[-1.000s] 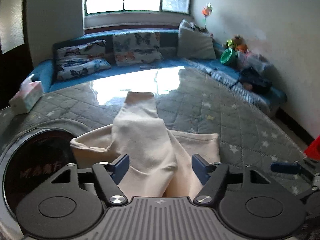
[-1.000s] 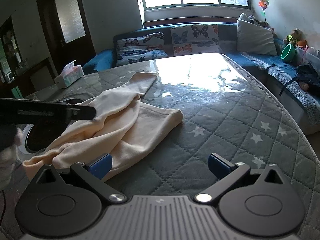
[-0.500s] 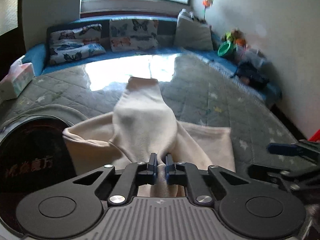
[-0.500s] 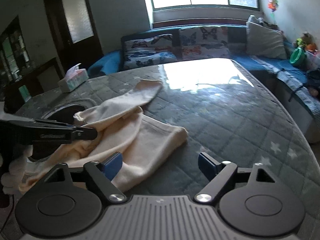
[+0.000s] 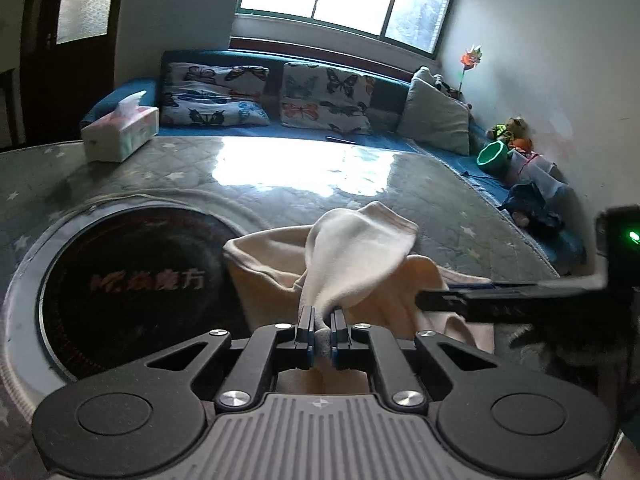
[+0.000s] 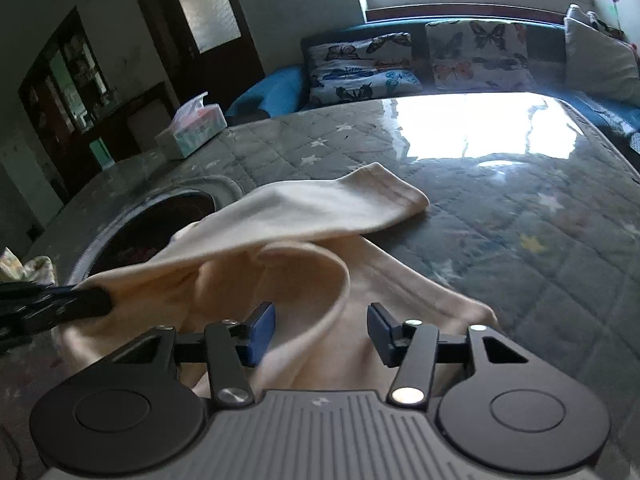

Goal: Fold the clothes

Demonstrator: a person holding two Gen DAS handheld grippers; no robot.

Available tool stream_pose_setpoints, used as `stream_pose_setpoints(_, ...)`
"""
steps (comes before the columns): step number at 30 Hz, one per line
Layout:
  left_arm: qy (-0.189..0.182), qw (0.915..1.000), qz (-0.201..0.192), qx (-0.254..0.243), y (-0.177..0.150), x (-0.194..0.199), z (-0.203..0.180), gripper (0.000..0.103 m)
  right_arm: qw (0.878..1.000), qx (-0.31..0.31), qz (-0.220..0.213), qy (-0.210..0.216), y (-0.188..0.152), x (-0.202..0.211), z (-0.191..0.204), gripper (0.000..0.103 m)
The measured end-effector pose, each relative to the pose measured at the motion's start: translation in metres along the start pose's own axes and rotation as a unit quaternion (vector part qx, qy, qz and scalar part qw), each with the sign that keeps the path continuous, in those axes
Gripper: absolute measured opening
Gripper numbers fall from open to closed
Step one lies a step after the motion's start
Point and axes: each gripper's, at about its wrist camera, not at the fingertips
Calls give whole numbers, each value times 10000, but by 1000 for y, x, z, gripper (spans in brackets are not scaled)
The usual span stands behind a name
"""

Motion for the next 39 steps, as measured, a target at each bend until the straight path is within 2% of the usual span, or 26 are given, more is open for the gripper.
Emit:
stream_pose_setpoints(2, 34, 10000, -23, 58, -3, 5, 5, 8, 10000, 45, 34, 44, 2, -7, 1, 38)
stream_pose_setpoints(4, 48, 9999, -56, 138, -4, 11, 10, 8, 9999, 125, 29, 98, 3, -10, 4, 20)
stream_pose_setpoints(6, 95, 9997, -102, 176, -6, 18, 13, 8, 9999, 157, -25, 43, 2, -6, 5, 8)
stream_pose_setpoints(9, 163, 9995, -161, 201, -11, 31, 21, 8, 9994, 221, -265, -81, -1, 11, 4, 4)
stream_pose_setpoints(15, 204, 9991, -165, 322, -26, 62, 38, 8, 9949, 377, -836, -427, -13, 71, 0, 3)
stream_pose_setpoints(21, 167, 9992, 43, 370, -53, 90, 51, 8, 9838, 237, -1319, -1188, -40, 147, -21, 3)
stream_pose_setpoints(23, 80, 9990, 194, 396, -63, 95, 55, 8, 9780, 119, -1378, -1559, -53, 167, -30, 3)
stream_pose_setpoints(26, -30, 9985, 435, 331, -75, 96, 58, 8, 9745, -202, -1094, -1946, -75, 184, -50, 3)
stream_pose_setpoints(29, -177, 9980, 581, 158, -82, 98, 57, 11, 9774, -301, -697, -1975, -89, 183, -61, 6)
stream_pose_setpoints(31, -250, 9986, 457, 22, -77, 104, 53, 13, 9787, -269, -547, -1958, -92, 181, -63, 8)
stream_pose_setpoints(33, -326, 9991, 260, -94, -68, 107, 50, 21, 9815, -155, -539, -1831, -88, 176, -58, 8)
stream_pose_setpoints(34, -352, 9992, 160, -134, -63, 108, 49, 24, 9834, -88, -538, -1728, -83, 171, -55, 12)
stream_pose_setpoints(36, -220, 9996, 47, -160, -52, 99, 49, 29, 9869, 40, -517, -1526, -75, 160, -49, 20)
stream_pose_setpoints(39, 24, 9998, -99, -185, -34, 81, 52, 29, 9932, 229, -435, -1053, -61, 138, -38, 24)
Point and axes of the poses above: each gripper's, at about its wrist camera, not at the fingertips, and x roughly against the way its jaws point, z to its left, y to its top, and after that the axes turned 6 degrees about y, right-handed
